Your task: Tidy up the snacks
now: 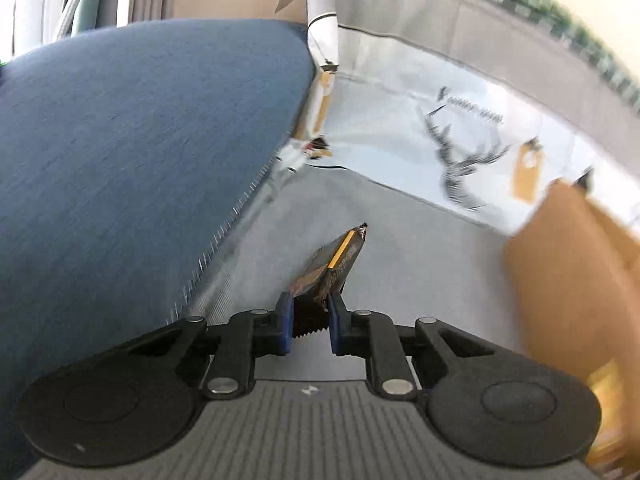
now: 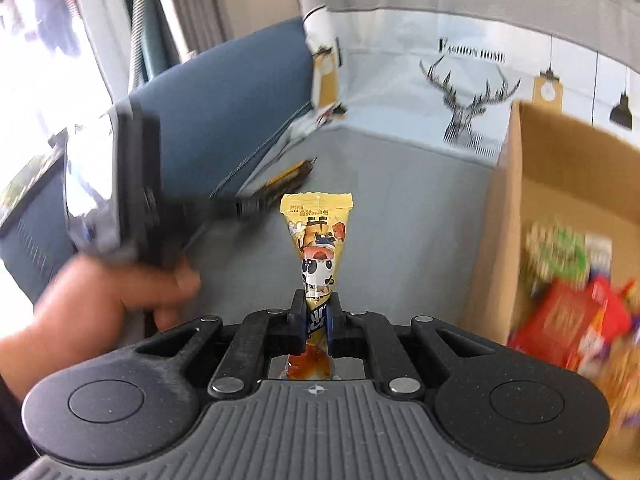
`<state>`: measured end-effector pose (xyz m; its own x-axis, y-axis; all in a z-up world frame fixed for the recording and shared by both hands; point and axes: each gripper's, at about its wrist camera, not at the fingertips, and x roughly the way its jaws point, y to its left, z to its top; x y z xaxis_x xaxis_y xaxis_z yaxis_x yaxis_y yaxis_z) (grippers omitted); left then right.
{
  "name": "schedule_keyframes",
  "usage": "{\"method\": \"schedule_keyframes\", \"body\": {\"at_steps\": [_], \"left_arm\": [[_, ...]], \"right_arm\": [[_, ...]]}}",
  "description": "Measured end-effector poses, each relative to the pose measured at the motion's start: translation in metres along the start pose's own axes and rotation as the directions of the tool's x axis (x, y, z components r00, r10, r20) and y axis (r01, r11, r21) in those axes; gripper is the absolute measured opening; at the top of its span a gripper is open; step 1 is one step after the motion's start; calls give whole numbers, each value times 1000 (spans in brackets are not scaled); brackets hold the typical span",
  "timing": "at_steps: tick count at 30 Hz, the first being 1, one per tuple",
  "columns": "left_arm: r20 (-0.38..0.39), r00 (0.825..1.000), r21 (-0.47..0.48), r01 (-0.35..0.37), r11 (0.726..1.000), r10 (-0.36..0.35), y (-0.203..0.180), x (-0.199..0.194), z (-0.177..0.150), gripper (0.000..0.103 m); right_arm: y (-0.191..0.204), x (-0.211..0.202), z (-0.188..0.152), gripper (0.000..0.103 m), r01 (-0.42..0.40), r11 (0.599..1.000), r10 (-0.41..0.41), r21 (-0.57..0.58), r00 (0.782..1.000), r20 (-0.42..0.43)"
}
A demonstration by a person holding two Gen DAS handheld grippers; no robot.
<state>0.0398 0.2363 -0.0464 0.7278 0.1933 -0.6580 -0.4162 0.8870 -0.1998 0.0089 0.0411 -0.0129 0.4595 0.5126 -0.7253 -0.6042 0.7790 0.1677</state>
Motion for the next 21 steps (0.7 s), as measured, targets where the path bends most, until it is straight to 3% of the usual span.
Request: {"method": "schedule_keyframes", "body": {"at_steps": [3, 6, 13, 15, 18, 21], "left_arm": [[-52, 991, -108, 121, 987, -127, 5, -22, -15, 13], [-117, 971, -214, 181, 960, -209, 11, -33, -30, 13], [-181, 939, -470, 178, 864, -292, 37, -43, -54, 13], [-173, 945, -499, 159, 852, -278, 42, -44, -54, 16], [-157, 974, -473, 73, 878, -166, 45, -48, -52, 19], [-132, 987, -442, 22, 897, -89, 42, -50, -50, 28]], "right_arm": [[9, -7, -37, 9, -25, 999, 24, 44, 1000, 12], [16, 0, -68, 9, -16, 999, 17, 48, 1000, -24], [19, 7, -74, 9, 11, 1000, -12, -18, 999, -45], [13, 9, -72, 10, 10, 1000, -9, 2, 999, -50], [9, 15, -73, 13, 16, 1000, -16, 6, 998, -59], [7, 20, -73, 14, 17, 1000, -16, 15, 998, -60]]}}
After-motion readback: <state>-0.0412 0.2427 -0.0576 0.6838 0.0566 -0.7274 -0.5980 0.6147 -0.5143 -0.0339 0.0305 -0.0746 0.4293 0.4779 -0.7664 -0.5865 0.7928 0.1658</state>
